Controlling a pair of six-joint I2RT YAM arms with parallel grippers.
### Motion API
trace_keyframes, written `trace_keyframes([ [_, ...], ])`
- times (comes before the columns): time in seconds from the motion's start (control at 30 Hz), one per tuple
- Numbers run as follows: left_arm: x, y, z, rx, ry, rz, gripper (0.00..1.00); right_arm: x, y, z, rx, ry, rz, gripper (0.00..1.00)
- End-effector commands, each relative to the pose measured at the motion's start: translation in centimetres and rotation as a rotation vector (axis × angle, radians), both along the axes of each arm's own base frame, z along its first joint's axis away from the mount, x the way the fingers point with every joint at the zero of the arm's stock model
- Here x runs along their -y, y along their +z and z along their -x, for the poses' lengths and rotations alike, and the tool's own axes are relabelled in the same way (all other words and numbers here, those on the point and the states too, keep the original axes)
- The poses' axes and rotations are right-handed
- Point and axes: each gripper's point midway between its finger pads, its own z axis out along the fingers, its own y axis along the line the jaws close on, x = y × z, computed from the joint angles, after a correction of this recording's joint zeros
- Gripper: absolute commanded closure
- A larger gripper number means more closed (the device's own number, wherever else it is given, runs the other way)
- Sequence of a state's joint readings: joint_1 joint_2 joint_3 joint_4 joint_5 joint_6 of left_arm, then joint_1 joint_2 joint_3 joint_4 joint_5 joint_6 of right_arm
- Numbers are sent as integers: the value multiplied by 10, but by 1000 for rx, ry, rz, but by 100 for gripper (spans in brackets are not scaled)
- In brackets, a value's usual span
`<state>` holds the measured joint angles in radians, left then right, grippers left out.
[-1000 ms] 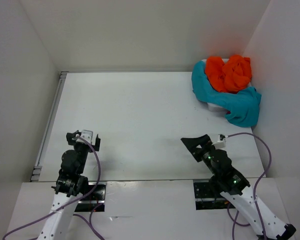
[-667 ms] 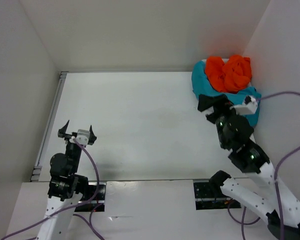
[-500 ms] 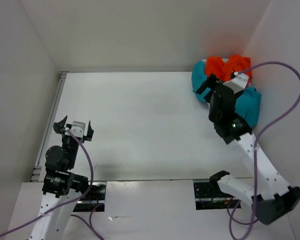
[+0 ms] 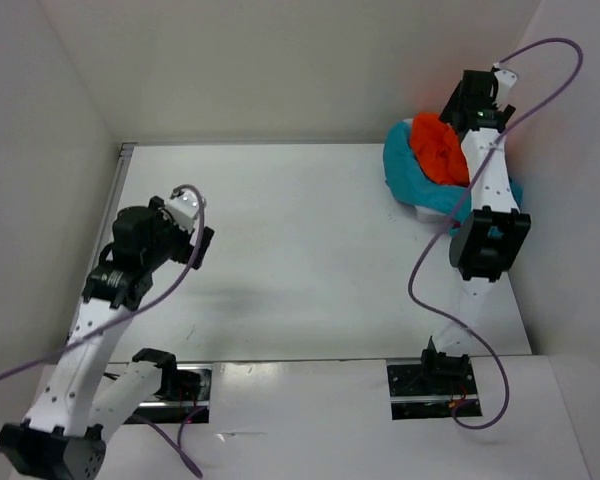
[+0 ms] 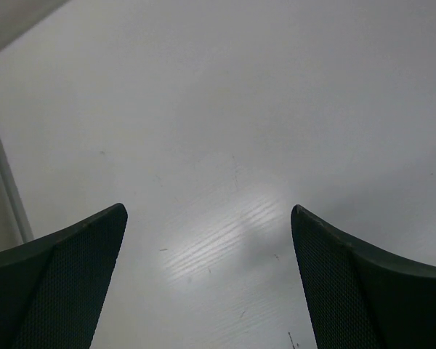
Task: Fold and stack the t-shirts
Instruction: Grab crumpled tshirt from bin with the right arm
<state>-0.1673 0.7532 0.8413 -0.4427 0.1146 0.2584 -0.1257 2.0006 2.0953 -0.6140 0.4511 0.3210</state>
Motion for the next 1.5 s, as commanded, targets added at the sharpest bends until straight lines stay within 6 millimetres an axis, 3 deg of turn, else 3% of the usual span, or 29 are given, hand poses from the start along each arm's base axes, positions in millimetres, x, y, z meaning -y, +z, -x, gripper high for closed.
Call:
trace_keyframes([
  [0.0, 3, -26, -7, -190, -30, -33, 0, 18, -39, -4, -175, -41, 52, 1],
  [0.07, 10, -36, -8, -250, -101, -55, 0, 39, -39, -9, -168, -70, 43, 1],
  [0.1, 12, -50, -9, -316, -119, -61, 0, 46, -58, -13, -202, -79, 37, 1],
  [0.13, 14, -49, -12, -323, -128, -55, 0, 56, -62, -11, -215, -97, 33, 1],
  [0.2, 14, -59, -16, -361, -127, -49, 0, 61, -69, -10, -227, -106, 30, 1],
  [0.3, 12, -59, -28, -341, -112, -30, 0, 61, -89, -7, -273, -99, 29, 1],
  [0.4, 10, -63, -39, -324, -95, -17, 0, 65, -120, 4, -360, -117, 46, 1],
  [0.5, 9, -70, -37, -342, -87, -2, 0, 64, -123, 2, -357, -110, 41, 5],
  [0.53, 9, -70, -37, -339, -92, -9, 0, 69, -128, 2, -358, -119, 39, 10],
  [0.57, 7, -72, -35, -340, -84, -14, 0, 72, -133, 0, -361, -113, 26, 26],
  [0.63, 0, -76, -37, -338, -52, -36, 0, 74, -134, -5, -345, -92, -2, 42],
  [0.67, -2, -72, -39, -318, -42, -41, 0, 77, -140, -7, -341, -70, -36, 63],
  [0.73, -6, -72, -40, -317, -22, -55, 0, 77, -133, -7, -331, -75, -41, 86],
  [0.77, -6, -72, -40, -317, -21, -55, 0, 82, -120, -5, -306, -85, -36, 100],
  [0.93, -5, -63, -43, -276, -21, -51, 0, 68, -59, -4, -187, -44, -31, 100],
  [0.97, -8, -59, -42, -263, -9, -58, 0, 59, -31, -1, -138, -30, -18, 100],
  [1.03, -15, -55, -44, -245, 33, -69, 0, 40, 1, 3, -94, 15, 14, 100],
  [1.07, -18, -50, -48, -229, 59, -67, 0, 30, 39, 11, -21, 31, 38, 100],
  [1.13, -26, -44, -51, -215, 118, -87, 0, -4, 81, 16, 65, 115, 49, 100],
  [1.17, -29, -36, -52, -194, 140, -83, 0, -35, 120, 28, 139, 180, 66, 100],
  [1.2, -31, -35, -52, -192, 154, -91, 0, -36, 140, 37, 182, 184, 84, 100],
  [1.23, -30, -32, -51, -192, 152, -98, 0, -75, 161, 40, 226, 266, 100, 100],
  [1.27, -28, -28, -48, -203, 149, -107, 0, -93, 191, 57, 280, 304, 145, 100],
  [1.3, -28, -28, -47, -216, 148, -110, 0, -112, 207, 68, 308, 333, 170, 100],
  [1.33, -27, -24, -46, -217, 147, -116, 0, -161, 227, 79, 361, 432, 179, 100],
  [1.37, -26, -24, -47, -232, 159, -98, 0, -184, 241, 91, 388, 494, 199, 100],
  [1.4, -28, -15, -48, -233, 168, -103, 0, -202, 264, 112, 448, 533, 204, 100],
  [1.43, -27, -8, -49, -225, 176, -90, 0, -243, 280, 133, 497, 627, 186, 100],
  [1.47, -30, -3, -51, -224, 193, -80, 0, -258, 293, 149, 538, 659, 185, 100],
])
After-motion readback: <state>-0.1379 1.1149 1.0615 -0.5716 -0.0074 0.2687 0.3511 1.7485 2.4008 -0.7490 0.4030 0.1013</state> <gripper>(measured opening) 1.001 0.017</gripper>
